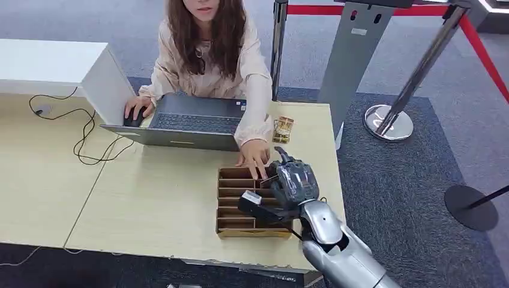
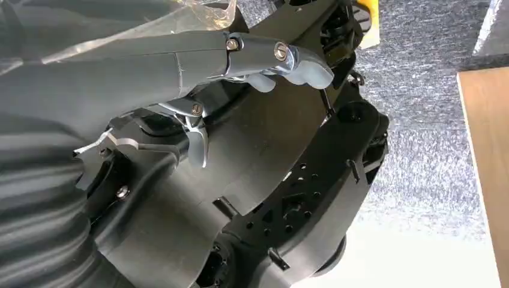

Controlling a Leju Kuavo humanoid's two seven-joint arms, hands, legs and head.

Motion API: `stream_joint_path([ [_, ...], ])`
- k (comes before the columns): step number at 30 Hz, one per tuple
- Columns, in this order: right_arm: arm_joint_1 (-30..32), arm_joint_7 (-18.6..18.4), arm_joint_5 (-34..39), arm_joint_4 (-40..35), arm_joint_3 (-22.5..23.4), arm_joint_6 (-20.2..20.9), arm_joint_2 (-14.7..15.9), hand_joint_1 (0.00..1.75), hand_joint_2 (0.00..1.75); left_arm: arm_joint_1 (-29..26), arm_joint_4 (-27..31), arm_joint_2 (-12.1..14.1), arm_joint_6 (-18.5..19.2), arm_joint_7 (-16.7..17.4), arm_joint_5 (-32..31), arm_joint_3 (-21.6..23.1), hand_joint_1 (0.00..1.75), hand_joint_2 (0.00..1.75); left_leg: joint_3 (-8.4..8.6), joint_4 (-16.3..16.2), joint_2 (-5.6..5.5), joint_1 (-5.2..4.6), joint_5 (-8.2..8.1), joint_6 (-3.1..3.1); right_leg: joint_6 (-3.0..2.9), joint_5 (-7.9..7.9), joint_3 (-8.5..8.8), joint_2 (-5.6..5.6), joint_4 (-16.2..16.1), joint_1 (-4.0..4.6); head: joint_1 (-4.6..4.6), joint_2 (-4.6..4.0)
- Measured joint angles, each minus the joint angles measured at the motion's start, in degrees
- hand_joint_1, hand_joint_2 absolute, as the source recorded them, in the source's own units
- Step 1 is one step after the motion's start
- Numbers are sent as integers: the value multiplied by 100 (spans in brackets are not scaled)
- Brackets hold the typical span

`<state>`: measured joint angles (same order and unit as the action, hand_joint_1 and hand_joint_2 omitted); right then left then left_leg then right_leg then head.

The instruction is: Pass the card to the sensor for recognition and then transmit it.

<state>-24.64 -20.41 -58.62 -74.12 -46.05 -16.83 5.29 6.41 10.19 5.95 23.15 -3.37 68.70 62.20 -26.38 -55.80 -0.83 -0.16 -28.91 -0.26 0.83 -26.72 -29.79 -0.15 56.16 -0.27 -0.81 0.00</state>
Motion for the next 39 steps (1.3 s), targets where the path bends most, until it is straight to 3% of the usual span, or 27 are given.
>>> stream_joint_path([
  [39,28,79,87,48,17,-127,0,141,175,-2,0,35,7,-107,-26,2,0,175,0,0,0,0,0,0,0,0,0,0,0,0,0,-2],
])
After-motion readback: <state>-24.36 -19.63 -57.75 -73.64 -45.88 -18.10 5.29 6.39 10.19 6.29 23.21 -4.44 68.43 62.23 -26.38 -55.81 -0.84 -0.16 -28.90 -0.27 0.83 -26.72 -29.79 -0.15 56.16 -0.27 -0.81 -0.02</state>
